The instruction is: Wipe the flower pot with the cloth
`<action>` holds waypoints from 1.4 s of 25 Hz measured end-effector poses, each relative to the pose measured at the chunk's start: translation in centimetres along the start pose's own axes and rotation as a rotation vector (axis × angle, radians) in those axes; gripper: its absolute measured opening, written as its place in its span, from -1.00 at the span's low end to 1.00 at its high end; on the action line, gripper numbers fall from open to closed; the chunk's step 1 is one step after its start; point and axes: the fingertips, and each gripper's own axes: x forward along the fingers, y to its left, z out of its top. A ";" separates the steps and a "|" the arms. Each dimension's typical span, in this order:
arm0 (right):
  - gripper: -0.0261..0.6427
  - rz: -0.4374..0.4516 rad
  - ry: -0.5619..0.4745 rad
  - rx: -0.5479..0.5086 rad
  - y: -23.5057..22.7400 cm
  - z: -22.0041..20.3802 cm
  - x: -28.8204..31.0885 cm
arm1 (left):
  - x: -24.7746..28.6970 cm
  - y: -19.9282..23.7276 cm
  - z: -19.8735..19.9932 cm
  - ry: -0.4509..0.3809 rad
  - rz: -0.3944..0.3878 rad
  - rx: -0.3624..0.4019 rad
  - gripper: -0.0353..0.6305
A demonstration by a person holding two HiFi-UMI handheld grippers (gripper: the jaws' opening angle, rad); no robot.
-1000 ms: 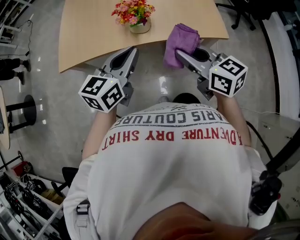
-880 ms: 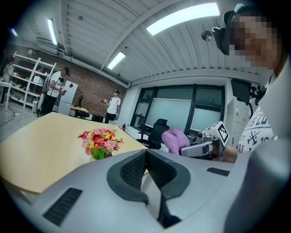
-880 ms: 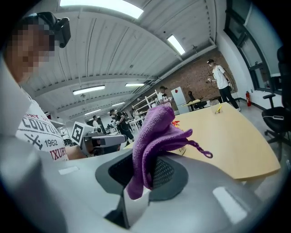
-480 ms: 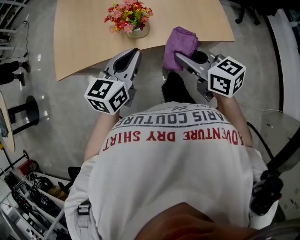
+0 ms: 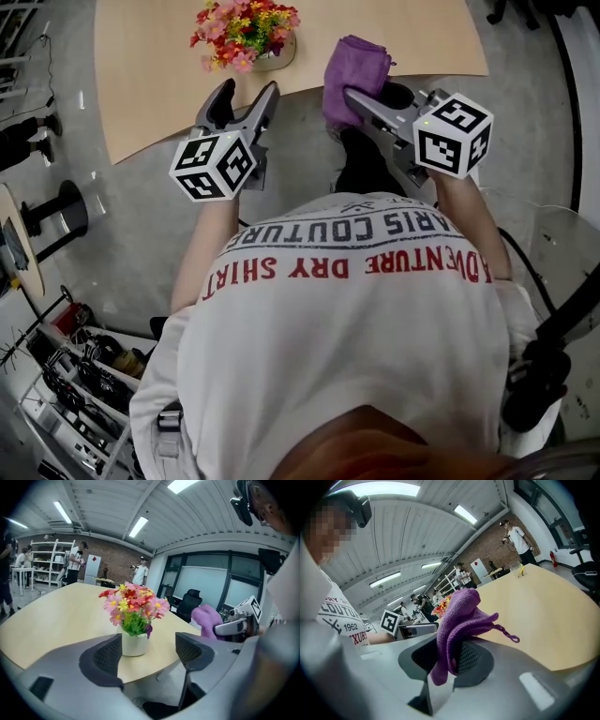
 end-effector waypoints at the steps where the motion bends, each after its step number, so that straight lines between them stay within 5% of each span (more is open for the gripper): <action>1: -0.73 -0.001 -0.001 -0.004 -0.4 0.2 0.5 | 0.8 0.9 -0.1 -0.001 0.020 -0.013 0.17; 4: -0.73 0.001 0.005 0.006 -1.8 0.3 1.4 | 3.6 2.5 0.1 -0.006 0.067 -0.022 0.44; 16: -0.73 0.027 0.104 0.069 -8.0 0.0 6.5 | 11.2 6.1 2.7 -0.103 0.054 0.130 0.46; 18: -0.73 0.031 0.109 0.079 -8.6 0.1 7.0 | 11.3 6.1 2.4 -0.121 0.062 0.165 0.43; 21: -0.73 0.038 0.121 0.086 -8.6 0.2 7.4 | 10.8 5.7 2.2 -0.145 0.078 0.187 0.13; 35: -0.73 0.075 0.091 0.117 -8.9 3.2 10.7 | 10.2 4.6 2.1 -0.152 0.041 0.182 0.08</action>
